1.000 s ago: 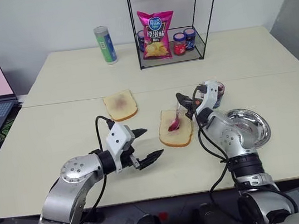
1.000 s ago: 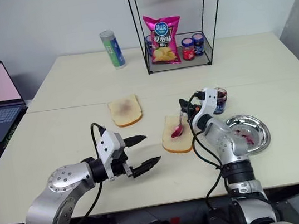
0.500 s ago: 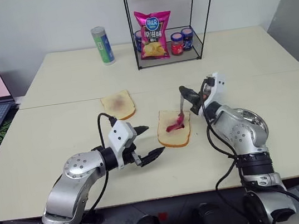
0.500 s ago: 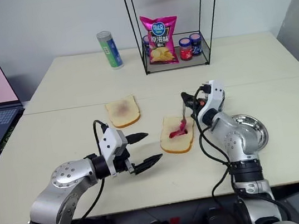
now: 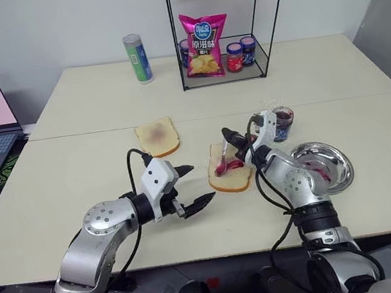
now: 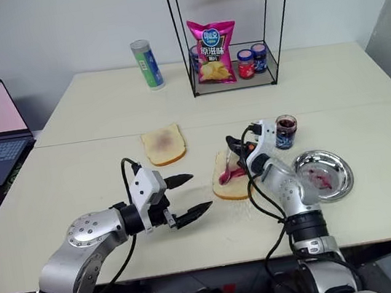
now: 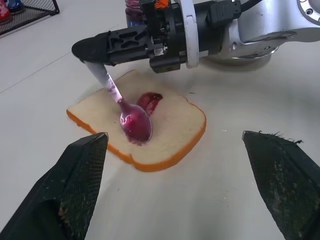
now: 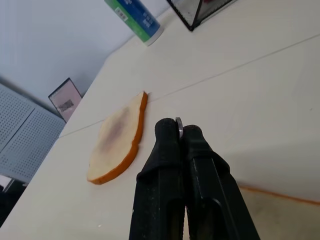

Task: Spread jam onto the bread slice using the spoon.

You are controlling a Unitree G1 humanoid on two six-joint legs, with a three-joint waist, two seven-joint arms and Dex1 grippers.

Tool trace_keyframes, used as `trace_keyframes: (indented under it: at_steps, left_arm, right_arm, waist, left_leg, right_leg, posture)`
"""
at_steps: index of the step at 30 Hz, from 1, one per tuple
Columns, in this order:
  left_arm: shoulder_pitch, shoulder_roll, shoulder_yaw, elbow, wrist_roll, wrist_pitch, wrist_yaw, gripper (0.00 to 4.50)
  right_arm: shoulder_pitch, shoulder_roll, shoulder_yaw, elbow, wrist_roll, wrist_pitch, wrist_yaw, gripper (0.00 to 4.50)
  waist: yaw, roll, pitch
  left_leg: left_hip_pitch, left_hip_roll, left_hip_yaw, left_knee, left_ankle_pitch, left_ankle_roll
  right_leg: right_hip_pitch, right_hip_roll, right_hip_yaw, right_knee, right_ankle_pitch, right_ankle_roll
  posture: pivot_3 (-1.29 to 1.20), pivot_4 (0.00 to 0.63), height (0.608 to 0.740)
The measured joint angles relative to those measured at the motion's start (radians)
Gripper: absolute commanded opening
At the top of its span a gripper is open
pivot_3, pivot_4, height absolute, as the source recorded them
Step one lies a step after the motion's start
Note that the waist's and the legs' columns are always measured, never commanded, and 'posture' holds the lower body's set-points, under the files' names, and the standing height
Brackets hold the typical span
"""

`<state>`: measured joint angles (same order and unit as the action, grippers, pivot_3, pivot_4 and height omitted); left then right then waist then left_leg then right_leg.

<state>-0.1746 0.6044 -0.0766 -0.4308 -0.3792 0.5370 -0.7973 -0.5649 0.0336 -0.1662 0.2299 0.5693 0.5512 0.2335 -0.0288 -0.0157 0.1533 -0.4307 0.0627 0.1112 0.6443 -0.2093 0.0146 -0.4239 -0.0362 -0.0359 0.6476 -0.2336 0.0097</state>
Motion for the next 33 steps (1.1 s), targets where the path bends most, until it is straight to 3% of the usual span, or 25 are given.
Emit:
trace_keyframes:
  at_steps: [11, 20, 29, 33]
  left_arm:
    - [-0.016, 0.000, -0.007, 0.008, 0.000, 0.000, -0.004, 4.50]
    - [-0.026, 0.000, -0.008, 0.010, 0.000, 0.000, -0.004, 4.50]
    - [-0.015, 0.000, -0.008, 0.007, -0.001, 0.000, -0.001, 4.50]
    - [-0.016, -0.001, -0.008, 0.006, -0.002, 0.001, 0.000, 4.50]
  right_arm:
    - [0.044, -0.103, -0.009, -0.110, 0.003, 0.041, 0.023, 0.05]
    - [0.046, -0.115, -0.008, -0.190, 0.013, 0.108, 0.023, 0.05]
    - [-0.022, -0.007, -0.007, -0.209, 0.091, 0.154, -0.013, 0.05]
    - [-0.060, 0.008, 0.004, -0.051, 0.022, 0.046, -0.013, 0.05]
  waist:
    - [0.001, 0.000, 0.000]
    - [0.000, 0.000, 0.000]
    - [-0.001, 0.000, 0.000]
    - [0.002, 0.000, 0.000]
  left_leg:
    - [0.000, 0.000, 0.000, 0.000, 0.000, 0.000]
    - [0.000, 0.000, 0.000, -0.001, 0.000, 0.000]
    - [0.000, 0.001, 0.000, 0.000, 0.000, 0.000]
    - [0.000, -0.001, 0.000, 0.000, 0.000, 0.000]
  right_leg:
    - [0.000, 0.000, 0.001, 0.000, -0.001, 0.002]
    - [0.000, 0.000, 0.000, 0.000, -0.002, 0.003]
    - [-0.001, 0.000, 0.000, 0.001, -0.002, 0.003]
    - [0.000, 0.000, 0.000, -0.001, -0.002, 0.003]
  posture:
    - [0.00, 0.150, 0.740]
    - [0.00, 0.150, 0.740]
    - [0.00, 0.150, 0.740]
    - [0.00, 0.150, 0.740]
